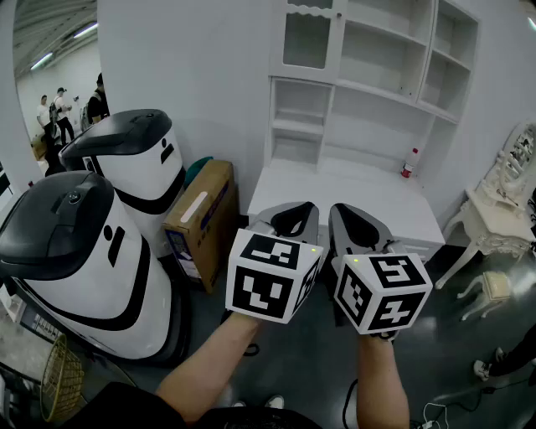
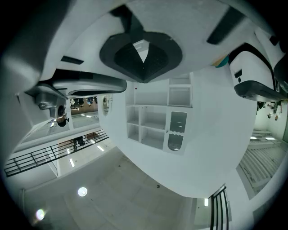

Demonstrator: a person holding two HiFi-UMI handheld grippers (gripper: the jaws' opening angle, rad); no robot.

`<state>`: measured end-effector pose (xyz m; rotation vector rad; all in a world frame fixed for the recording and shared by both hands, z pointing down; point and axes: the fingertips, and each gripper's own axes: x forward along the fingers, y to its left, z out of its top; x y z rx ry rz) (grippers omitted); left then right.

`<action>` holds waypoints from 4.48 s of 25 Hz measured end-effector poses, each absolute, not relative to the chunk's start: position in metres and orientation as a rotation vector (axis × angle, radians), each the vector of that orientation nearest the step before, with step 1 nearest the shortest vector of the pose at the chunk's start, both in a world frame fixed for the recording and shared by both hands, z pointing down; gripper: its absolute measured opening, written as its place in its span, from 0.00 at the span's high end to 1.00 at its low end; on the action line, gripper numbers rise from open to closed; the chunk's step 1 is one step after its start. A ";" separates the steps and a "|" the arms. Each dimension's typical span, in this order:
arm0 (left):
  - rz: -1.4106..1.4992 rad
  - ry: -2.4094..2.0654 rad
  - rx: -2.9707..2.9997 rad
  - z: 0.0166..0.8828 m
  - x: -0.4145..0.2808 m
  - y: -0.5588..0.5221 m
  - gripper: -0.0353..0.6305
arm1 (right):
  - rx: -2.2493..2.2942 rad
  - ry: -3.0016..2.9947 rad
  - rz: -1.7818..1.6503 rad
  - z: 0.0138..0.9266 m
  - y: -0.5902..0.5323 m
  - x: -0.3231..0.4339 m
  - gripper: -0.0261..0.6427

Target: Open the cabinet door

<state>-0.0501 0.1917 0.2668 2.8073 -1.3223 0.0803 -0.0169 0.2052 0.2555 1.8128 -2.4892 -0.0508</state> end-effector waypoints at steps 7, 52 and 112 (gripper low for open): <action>0.093 -1.344 2.798 0.268 -0.030 0.180 0.94 | 1.807 -2.497 -0.043 0.257 0.192 0.004 0.93; 0.096 -1.192 2.893 0.254 -0.031 -0.068 0.94 | 1.896 -2.389 -0.056 0.252 -0.049 0.002 0.93; 0.066 -1.645 2.919 0.173 0.140 -0.337 0.94 | 1.622 -2.699 -0.207 0.183 -0.315 0.181 0.93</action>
